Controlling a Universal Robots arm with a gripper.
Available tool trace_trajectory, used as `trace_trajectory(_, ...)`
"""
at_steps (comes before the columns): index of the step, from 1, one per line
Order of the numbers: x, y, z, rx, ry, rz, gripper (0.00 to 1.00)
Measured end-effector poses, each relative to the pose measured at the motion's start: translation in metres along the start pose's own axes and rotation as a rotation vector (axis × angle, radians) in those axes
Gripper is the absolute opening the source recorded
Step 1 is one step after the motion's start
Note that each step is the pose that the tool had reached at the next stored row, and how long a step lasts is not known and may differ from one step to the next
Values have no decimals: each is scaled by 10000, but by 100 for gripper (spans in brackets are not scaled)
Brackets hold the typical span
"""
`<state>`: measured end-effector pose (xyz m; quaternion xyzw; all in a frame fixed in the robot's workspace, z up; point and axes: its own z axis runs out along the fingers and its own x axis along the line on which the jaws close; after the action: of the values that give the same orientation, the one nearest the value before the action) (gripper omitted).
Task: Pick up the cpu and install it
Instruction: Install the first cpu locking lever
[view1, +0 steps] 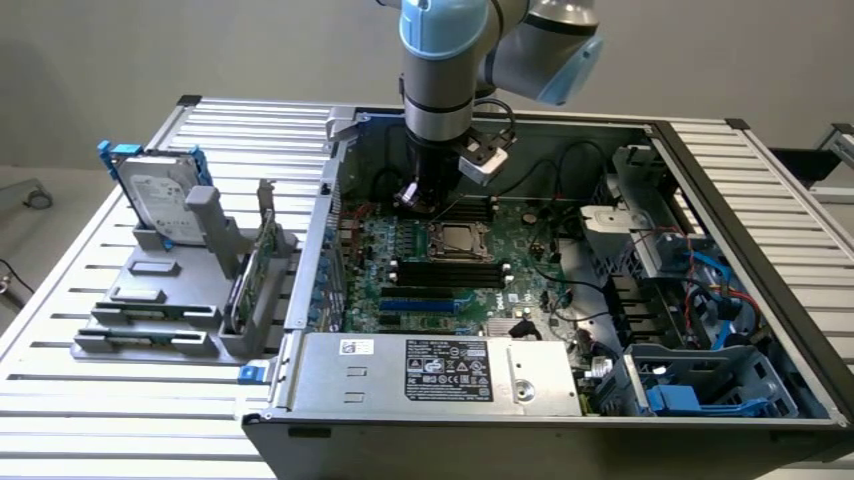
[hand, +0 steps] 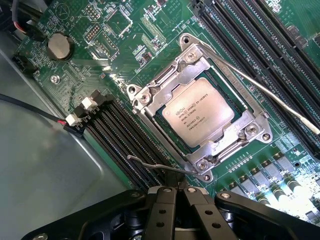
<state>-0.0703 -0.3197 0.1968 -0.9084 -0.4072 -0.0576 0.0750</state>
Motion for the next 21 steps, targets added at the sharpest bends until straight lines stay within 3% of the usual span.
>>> trace_trajectory(5, 4, -2, -23, 0, -1, 0, 11)
trace_trajectory(13, 45, -24, -267, 0, 0, 0, 11)
trace_trajectory(21, 46, -24, -280, 0, -2, -1, 11)
